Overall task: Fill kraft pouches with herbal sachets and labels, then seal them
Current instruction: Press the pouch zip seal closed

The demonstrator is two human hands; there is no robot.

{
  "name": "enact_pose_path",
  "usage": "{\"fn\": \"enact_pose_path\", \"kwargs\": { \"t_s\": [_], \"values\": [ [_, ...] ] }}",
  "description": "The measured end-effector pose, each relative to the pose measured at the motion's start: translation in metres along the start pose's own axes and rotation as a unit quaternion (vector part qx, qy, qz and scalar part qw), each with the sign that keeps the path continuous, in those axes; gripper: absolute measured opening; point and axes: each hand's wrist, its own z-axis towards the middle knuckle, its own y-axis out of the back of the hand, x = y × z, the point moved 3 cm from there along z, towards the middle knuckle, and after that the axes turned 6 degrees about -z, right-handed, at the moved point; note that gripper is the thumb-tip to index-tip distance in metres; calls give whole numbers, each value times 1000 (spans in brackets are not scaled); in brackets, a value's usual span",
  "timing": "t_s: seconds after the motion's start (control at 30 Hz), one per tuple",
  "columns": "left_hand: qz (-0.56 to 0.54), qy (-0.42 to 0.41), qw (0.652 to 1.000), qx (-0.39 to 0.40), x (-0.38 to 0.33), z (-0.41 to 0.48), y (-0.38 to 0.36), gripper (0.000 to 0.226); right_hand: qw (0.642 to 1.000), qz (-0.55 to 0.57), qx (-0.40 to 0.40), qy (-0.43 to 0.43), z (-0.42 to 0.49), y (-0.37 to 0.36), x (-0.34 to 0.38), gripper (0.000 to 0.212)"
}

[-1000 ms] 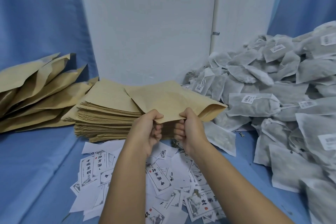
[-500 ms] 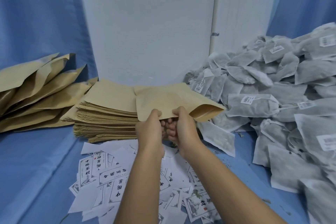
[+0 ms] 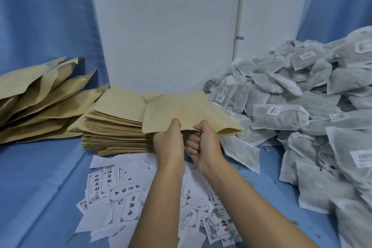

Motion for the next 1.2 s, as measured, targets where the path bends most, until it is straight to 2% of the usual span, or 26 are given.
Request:
{"fn": "enact_pose_path", "kwargs": {
  "t_s": [0.1, 0.23, 0.4, 0.47, 0.53, 0.63, 0.73, 0.8, 0.83, 0.93, 1.03, 1.2],
  "values": [
    [33, 20, 998, 39, -1, 0, -3, 27, 999, -38, 12, -5, -3, -1, 1, 46],
    [-2, 27, 999, 17, -1, 5, 0, 28, 1000, 4, -20, -4, 2, 3, 0, 32],
    [52, 49, 994, 78, 2, 1, -2, 29, 999, -26, 9, -21, 0, 3, -2, 37],
    [40, 38, 997, 63, -1, 4, -1, 27, 999, -11, 15, -32, -2, 4, -1, 40],
    [22, 30, 999, 38, -3, 7, 1, 26, 1000, 12, -10, -24, 1, 7, -1, 31],
    [34, 46, 996, 66, 0, 6, 1, 23, 1000, -10, -13, -15, 3, 8, -3, 30],
    [83, 51, 990, 101, -1, 1, -1, 27, 997, -72, 36, -20, -1, 4, -3, 46],
    [73, 37, 993, 90, -3, 2, 1, 27, 995, -81, 53, -33, -4, 2, -4, 57],
    [64, 28, 994, 81, -4, 2, 2, 25, 995, -77, 44, -38, -4, 2, -4, 55],
    [57, 15, 996, 64, -3, 5, 5, 21, 999, -29, -29, -25, -2, 7, -5, 30],
    [52, 35, 995, 72, -2, 5, 4, 16, 999, -29, -32, -14, -1, 5, -6, 29],
    [94, 52, 989, 99, -2, 5, 4, 29, 995, -100, 17, -14, -3, 2, -6, 36]
  ]
}}
